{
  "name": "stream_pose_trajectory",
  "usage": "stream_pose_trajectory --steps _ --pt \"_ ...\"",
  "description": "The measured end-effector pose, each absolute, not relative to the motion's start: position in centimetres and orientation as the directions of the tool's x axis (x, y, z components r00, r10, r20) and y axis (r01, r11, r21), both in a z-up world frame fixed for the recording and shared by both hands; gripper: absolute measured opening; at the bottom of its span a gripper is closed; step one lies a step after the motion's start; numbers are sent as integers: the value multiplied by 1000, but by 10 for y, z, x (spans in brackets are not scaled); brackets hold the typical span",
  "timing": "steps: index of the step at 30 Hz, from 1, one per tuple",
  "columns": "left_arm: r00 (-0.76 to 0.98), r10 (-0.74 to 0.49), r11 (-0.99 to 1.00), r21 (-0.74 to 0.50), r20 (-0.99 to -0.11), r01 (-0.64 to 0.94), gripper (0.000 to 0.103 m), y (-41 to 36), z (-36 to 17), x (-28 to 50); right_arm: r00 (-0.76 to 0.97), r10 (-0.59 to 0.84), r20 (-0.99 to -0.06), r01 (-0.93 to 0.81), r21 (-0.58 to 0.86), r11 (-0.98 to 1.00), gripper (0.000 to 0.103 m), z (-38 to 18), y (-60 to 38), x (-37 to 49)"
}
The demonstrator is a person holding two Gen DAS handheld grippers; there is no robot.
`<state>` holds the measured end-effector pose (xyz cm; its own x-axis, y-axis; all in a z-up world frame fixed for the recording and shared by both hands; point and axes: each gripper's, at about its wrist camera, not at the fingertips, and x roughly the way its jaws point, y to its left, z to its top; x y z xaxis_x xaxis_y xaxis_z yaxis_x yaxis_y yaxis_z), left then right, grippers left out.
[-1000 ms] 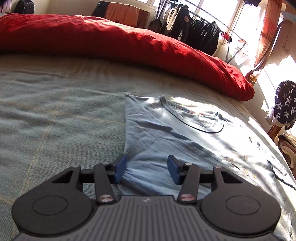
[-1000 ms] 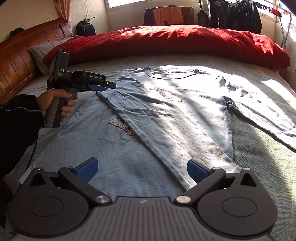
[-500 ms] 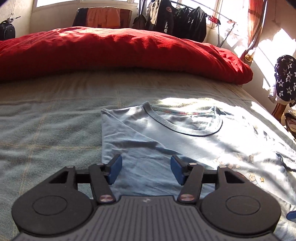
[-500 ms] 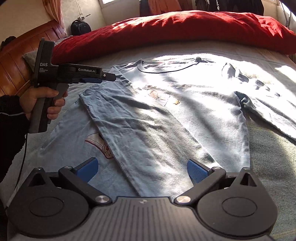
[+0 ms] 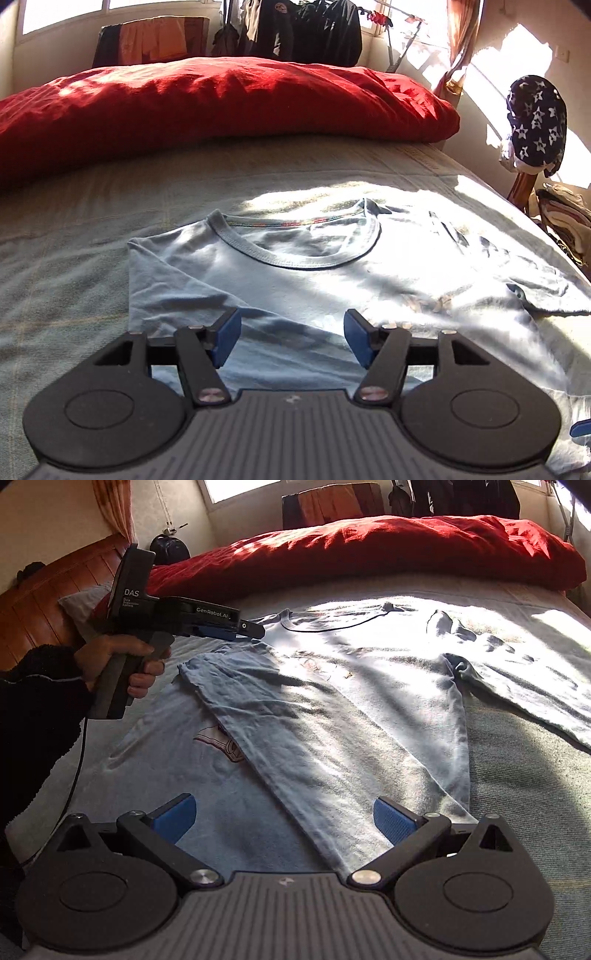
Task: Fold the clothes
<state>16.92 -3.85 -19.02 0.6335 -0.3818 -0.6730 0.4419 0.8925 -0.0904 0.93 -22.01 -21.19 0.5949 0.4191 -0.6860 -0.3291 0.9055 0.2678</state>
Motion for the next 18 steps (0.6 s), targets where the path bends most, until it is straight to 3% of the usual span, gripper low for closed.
stream_pose_trajectory --steps 3,11,14,16,18 --pt "634 -317 897 -7 -705 441 65 -50 -207 166 580 373 -724 -270 261 927 103 -224 -235 -2" --pt "667 -326 905 -18 -670 425 63 -35 -182 146 598 422 -681 -278 318 907 103 -211 -249 -37" --pt "661 -322 922 -66 -678 382 50 -15 -169 135 611 434 -662 -291 322 901 103 -206 -244 -38" --pt "637 -348 935 -206 -688 289 28 11 -168 129 614 444 -653 -298 328 896 103 -204 -241 -39" --pt "616 -378 922 -339 -692 185 27 36 -166 124 614 449 -649 -302 333 893 103 -205 -239 -41"
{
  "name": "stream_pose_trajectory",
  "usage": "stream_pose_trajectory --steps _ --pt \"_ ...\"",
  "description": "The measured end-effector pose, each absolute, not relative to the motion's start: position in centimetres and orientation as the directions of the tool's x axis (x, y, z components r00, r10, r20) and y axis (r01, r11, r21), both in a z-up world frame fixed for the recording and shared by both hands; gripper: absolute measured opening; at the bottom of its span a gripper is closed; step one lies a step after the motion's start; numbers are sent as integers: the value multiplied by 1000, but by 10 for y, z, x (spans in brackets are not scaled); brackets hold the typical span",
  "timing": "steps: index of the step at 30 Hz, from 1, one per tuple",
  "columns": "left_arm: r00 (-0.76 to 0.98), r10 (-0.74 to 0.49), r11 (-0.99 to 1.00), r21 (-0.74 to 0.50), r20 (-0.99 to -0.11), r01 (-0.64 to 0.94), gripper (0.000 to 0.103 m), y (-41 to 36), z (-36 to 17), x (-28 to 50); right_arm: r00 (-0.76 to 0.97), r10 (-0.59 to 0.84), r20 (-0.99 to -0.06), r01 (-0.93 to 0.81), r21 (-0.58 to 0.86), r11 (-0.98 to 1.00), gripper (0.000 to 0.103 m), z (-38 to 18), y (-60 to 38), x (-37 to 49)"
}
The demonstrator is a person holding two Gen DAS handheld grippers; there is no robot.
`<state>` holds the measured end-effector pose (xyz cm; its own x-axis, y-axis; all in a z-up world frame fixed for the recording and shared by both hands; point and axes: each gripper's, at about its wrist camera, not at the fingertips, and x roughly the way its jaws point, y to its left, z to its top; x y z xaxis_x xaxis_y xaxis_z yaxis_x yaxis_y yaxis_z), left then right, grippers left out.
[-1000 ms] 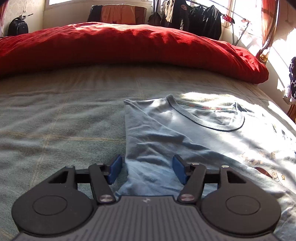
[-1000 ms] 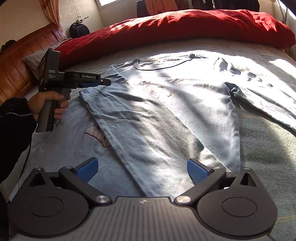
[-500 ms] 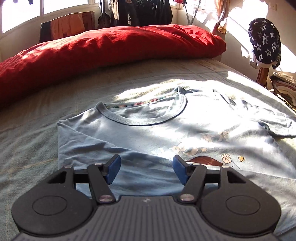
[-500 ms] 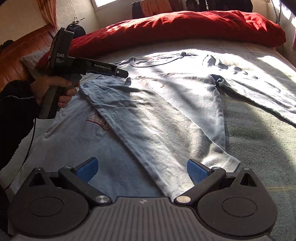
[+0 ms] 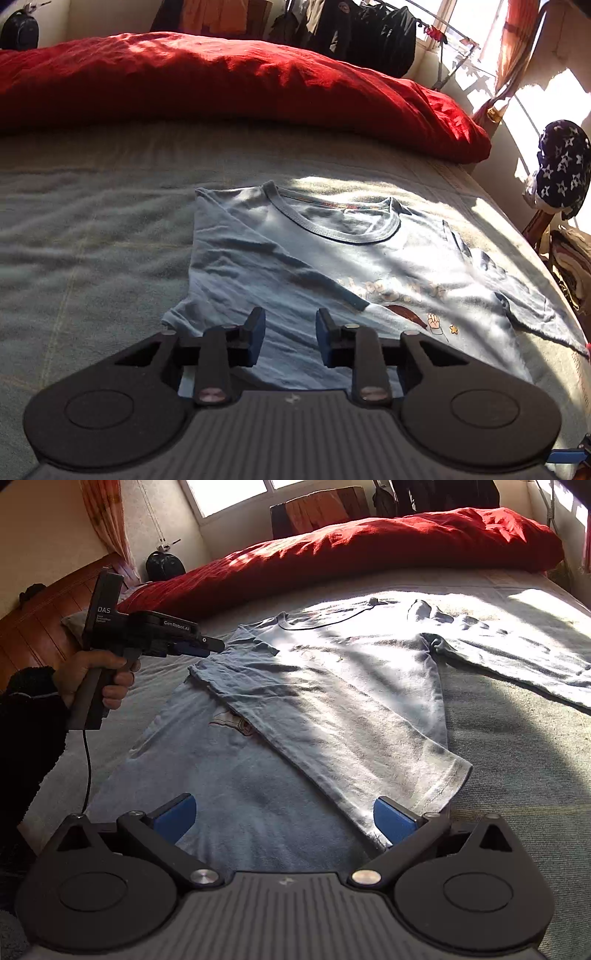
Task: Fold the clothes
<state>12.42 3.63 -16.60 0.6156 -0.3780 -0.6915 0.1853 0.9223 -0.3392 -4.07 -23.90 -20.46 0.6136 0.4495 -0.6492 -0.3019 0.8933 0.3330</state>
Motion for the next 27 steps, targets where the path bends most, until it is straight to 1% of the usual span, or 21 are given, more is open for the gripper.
stream_pose_trajectory --steps 2,4,8,12,13,14,15,16,17,24,27 --pt "598 -405 889 -451 -692 82 27 59 -167 120 607 452 -653 -301 338 892 103 -207 -237 -41" --pt "586 -418 859 -513 -694 5 27 72 -177 118 603 455 -655 -298 344 890 103 -208 -236 -41" --pt "573 -394 826 -550 -718 -122 27 84 -207 128 615 451 -647 -297 340 892 103 -204 -236 -43" --pt "607 -369 823 -551 -704 -139 29 85 -214 133 624 445 -642 -292 337 895 103 -199 -239 -48" --pt "615 -363 822 -551 -700 -143 27 85 -215 134 626 440 -644 -287 334 898 103 -199 -240 -48" --pt "623 -356 821 -551 -697 -147 26 86 -217 136 626 431 -650 -280 329 902 103 -200 -241 -48" --pt "631 -349 820 -552 -693 -151 18 86 -219 137 627 425 -653 -273 327 905 103 -200 -242 -48" --pt "639 -343 819 -552 -689 -156 5 86 -220 138 630 421 -653 -265 329 906 103 -201 -244 -48" --pt "646 -336 818 -552 -685 -160 3 86 -222 139 630 421 -652 -260 334 906 103 -201 -245 -47" --pt "635 -365 820 -558 -681 -127 2 82 -216 130 627 413 -660 -254 328 910 103 -206 -245 -43" --pt "627 -380 821 -561 -680 -111 2 80 -213 125 634 381 -672 -283 257 924 103 -206 -239 -43"
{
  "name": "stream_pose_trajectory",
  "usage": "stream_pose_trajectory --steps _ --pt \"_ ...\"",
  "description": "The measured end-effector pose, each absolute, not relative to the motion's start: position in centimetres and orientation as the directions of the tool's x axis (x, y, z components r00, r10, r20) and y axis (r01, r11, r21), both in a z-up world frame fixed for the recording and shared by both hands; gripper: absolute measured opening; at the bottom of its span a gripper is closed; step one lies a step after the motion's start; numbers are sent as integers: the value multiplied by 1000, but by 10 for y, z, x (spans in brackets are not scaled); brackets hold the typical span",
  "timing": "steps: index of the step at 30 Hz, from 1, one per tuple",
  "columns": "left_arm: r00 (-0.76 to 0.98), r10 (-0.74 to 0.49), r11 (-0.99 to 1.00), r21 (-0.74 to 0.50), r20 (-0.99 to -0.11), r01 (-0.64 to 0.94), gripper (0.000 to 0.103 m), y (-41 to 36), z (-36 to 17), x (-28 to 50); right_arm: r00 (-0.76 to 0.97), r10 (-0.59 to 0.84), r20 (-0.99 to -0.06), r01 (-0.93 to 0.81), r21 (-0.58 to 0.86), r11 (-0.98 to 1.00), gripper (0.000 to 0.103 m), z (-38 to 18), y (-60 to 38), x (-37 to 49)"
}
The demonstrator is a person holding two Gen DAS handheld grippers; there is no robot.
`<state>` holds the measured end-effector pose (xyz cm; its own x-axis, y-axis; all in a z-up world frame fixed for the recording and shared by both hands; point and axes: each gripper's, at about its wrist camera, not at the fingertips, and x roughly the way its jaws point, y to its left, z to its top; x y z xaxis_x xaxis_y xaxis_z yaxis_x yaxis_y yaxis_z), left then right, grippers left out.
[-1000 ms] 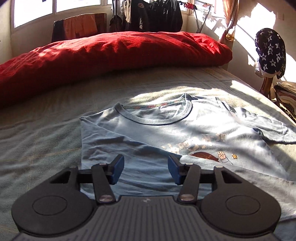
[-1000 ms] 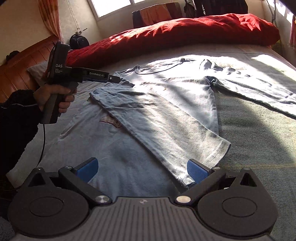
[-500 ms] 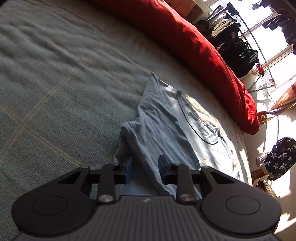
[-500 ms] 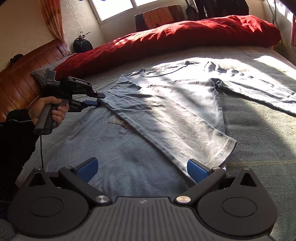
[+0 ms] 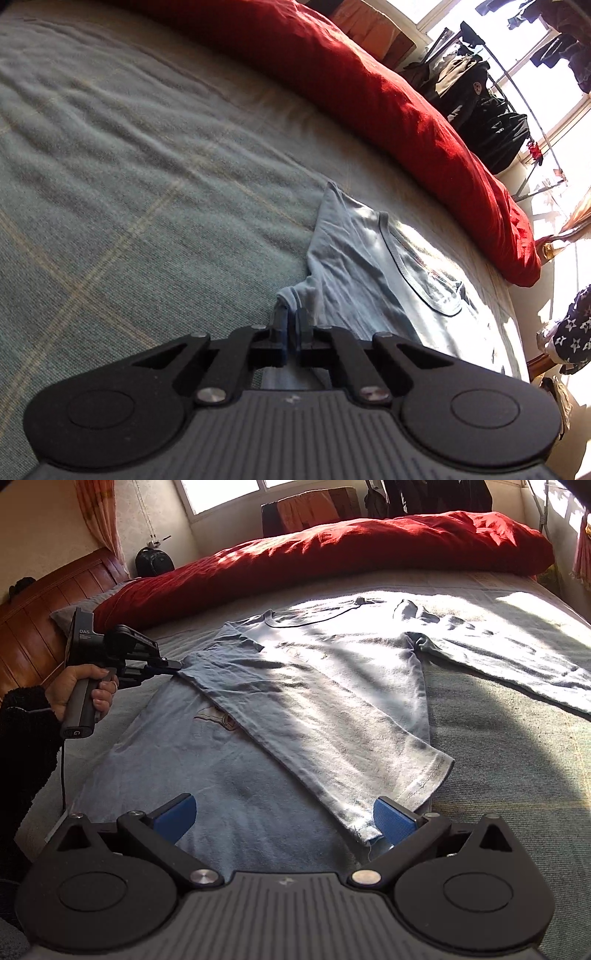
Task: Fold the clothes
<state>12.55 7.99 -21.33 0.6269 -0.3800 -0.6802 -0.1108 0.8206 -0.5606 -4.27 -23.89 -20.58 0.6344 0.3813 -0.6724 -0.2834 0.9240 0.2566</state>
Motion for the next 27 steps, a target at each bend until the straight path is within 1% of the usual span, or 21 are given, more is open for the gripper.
stream_pose_trajectory --steps 3,4,5,6,7,8,10,12,14,18,19,21,22,23,24,26,27 --pt "619 -395 821 -563 -679 -94 2 78 -210 121 672 297 -678 -328 87 941 102 -202 -229 -46" --pt "616 -400 821 -564 -679 -89 2 77 -209 119 674 282 -683 -350 41 936 99 -201 -226 -46" --pt "613 -405 821 -565 -679 -83 3 76 -208 118 677 272 -684 -365 9 931 93 -200 -224 -46" --pt "610 -410 821 -566 -678 -78 3 76 -207 116 680 257 -687 -381 -32 924 88 -199 -221 -44" --pt "607 -415 821 -567 -678 -72 4 75 -206 115 672 247 -698 -398 -58 916 79 -200 -218 -42" --pt "602 -418 819 -569 -680 -73 5 74 -206 114 664 237 -710 -414 -85 906 67 -202 -215 -41" --pt "588 -424 810 -578 -689 -94 6 73 -211 114 657 213 -723 -443 -141 885 58 -206 -208 -40" --pt "581 -432 796 -594 -690 -113 11 74 -218 115 651 194 -734 -470 -190 862 53 -211 -201 -39" --pt "582 -448 775 -619 -679 -126 12 76 -223 117 650 175 -740 -489 -230 842 50 -215 -196 -39" --pt "591 -481 732 -668 -647 -136 27 78 -230 124 654 148 -741 -493 -270 827 45 -217 -191 -34" --pt "593 -484 726 -673 -643 -137 28 77 -231 126 656 141 -742 -492 -277 825 45 -217 -191 -32" --pt "601 -483 711 -686 -636 -154 28 79 -234 129 657 132 -743 -498 -295 816 44 -218 -189 -29" --pt "607 -481 705 -691 -632 -160 26 79 -235 129 653 135 -745 -502 -292 814 41 -218 -189 -27" --pt "615 -476 705 -691 -629 -161 26 79 -236 130 649 139 -748 -508 -290 811 33 -218 -187 -28" --pt "622 -467 708 -687 -628 -162 21 79 -235 129 644 142 -751 -514 -287 808 28 -218 -186 -28" --pt "630 -443 729 -665 -638 -161 17 77 -234 128 644 137 -753 -515 -294 805 14 -217 -184 -30" --pt "633 -431 741 -653 -643 -159 11 76 -233 128 641 140 -755 -512 -284 811 13 -217 -185 -29"
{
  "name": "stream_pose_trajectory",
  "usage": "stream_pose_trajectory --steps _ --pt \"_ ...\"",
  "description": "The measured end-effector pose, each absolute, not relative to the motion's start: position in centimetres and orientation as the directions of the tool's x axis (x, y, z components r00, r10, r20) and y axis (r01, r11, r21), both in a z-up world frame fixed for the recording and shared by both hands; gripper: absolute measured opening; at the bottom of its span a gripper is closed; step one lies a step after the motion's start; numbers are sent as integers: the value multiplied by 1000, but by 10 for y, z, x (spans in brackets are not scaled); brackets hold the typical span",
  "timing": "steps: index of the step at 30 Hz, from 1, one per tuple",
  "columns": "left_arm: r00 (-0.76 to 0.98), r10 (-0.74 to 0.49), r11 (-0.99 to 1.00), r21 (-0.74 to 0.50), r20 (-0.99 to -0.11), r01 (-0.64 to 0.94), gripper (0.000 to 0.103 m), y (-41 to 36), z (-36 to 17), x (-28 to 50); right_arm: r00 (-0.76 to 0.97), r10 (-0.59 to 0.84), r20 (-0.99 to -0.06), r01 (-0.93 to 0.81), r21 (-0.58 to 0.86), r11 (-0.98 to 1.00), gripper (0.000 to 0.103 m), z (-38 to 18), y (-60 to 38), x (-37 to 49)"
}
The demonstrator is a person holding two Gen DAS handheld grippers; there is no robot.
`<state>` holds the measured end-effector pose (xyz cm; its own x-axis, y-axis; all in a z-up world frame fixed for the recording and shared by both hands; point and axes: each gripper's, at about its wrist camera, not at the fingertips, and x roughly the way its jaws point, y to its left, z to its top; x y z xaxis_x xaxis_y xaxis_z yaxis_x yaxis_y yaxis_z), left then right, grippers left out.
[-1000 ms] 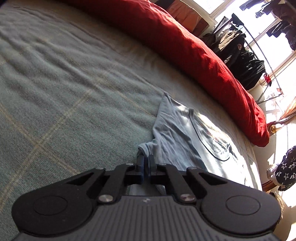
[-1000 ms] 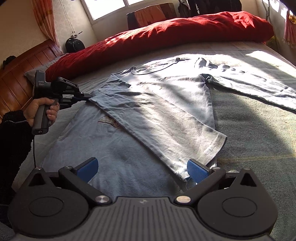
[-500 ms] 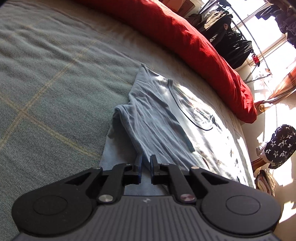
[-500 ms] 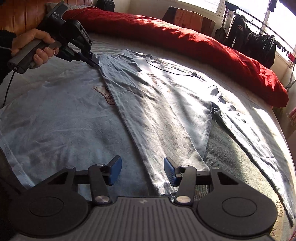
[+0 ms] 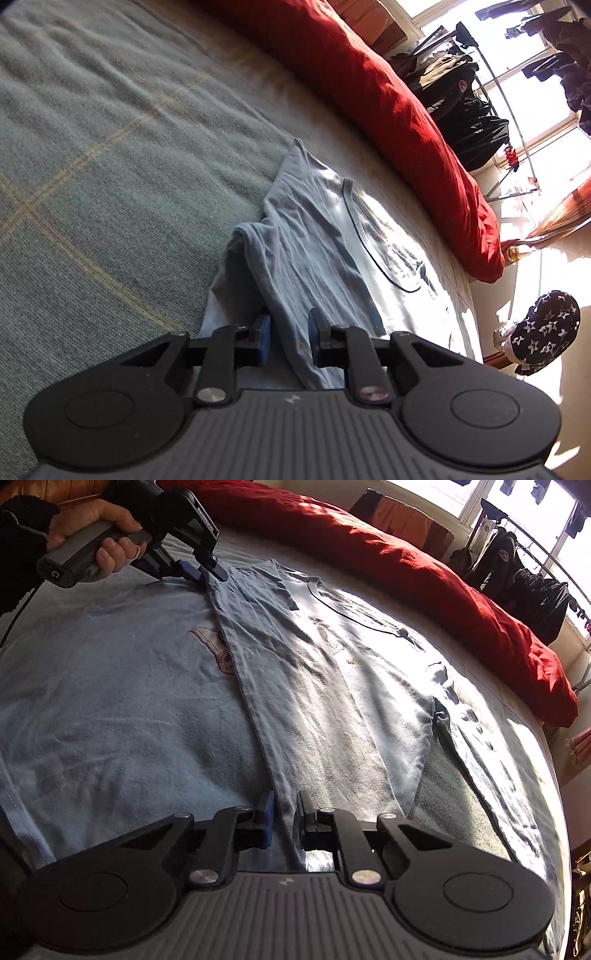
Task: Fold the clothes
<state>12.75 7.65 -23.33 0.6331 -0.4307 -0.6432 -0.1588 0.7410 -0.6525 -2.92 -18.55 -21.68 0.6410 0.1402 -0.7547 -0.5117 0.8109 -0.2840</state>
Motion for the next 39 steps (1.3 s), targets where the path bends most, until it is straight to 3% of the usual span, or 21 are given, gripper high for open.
stream_pose_trajectory --steps 3,16,26,31,36,37,39 --pt "637 -415 755 -636 -650 -158 2 77 -234 127 633 151 -759 -502 -255 826 9 -216 -189 -27" --pt "615 -401 782 -604 -679 -157 2 90 -226 130 602 245 -760 -513 -134 848 4 -196 -191 -35" --pt "631 -398 838 -544 -666 -46 7 93 -185 110 599 262 -756 -475 -72 877 16 -186 -211 -37" --pt "675 -449 814 -579 -585 40 21 76 -173 139 616 315 -722 -454 1 891 19 -178 -217 -32" --pt "666 -398 832 -554 -631 -27 21 72 -202 159 602 340 -723 -418 78 905 28 -194 -221 -13" --pt "669 -380 840 -541 -639 -41 15 76 -205 155 597 334 -729 -400 91 912 28 -199 -223 -9" --pt "673 -342 854 -516 -655 -69 14 86 -210 148 584 301 -754 -355 97 930 29 -211 -231 -5"
